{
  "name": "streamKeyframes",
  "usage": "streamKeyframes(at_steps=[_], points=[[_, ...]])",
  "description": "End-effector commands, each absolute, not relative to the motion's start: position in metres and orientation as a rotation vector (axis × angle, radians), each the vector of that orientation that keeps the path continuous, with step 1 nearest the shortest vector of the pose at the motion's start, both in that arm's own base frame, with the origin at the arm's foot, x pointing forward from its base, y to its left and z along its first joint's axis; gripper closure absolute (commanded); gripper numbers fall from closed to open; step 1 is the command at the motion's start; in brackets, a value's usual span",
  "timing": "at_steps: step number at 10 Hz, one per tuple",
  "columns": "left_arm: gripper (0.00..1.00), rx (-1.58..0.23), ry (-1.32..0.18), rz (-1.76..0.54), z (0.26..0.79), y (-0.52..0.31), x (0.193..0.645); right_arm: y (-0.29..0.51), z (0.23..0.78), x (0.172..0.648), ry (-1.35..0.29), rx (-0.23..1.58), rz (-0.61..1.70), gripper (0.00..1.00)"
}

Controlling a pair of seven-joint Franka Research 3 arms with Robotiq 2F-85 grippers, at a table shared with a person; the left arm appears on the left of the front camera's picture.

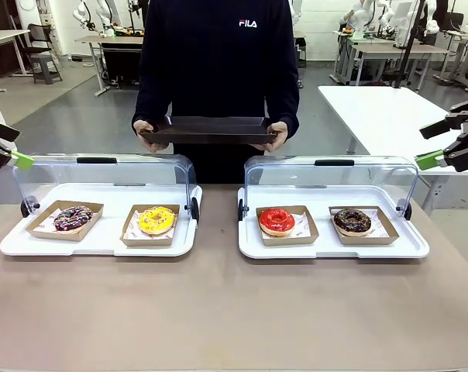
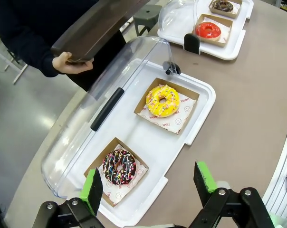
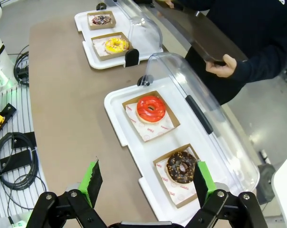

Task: Provide the desired donut to the person.
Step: Pick up and lift the Paper togo box containing the Donut pointed at by the person.

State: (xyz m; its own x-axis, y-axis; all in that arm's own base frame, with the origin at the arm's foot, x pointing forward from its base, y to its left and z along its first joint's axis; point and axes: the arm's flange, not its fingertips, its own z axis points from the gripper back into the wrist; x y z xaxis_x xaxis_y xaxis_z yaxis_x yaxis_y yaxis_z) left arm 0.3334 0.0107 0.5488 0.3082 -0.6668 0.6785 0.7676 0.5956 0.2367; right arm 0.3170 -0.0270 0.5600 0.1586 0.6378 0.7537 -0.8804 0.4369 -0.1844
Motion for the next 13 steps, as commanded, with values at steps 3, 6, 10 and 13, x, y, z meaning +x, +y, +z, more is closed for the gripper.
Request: streamKeyframes(at_steps=[3, 6, 10, 13], points=[[0.0, -0.155, -0.898, -0.986, 0.49, 0.001, 0.289, -0.013, 0.529, 0.296, -0.878, 0.35, 1.11, 0.0], [0.0, -0.159, -0.904, -0.999, 0.489, 0.0, 0.29, -0.012, 0.529, 0.297, -0.868, 0.344, 1.12, 0.0], [0.0, -0.149, -0.864, -0.98, 0.549, 0.009, 0.337, -0.023, 0.559, 0.317, -0.869, 0.334, 1.124, 0.0], [0.0, -0.149, -0.864, -0.98, 0.549, 0.009, 0.337, -0.023, 0.559, 0.317, -0.869, 0.334, 1.124, 0.0]])
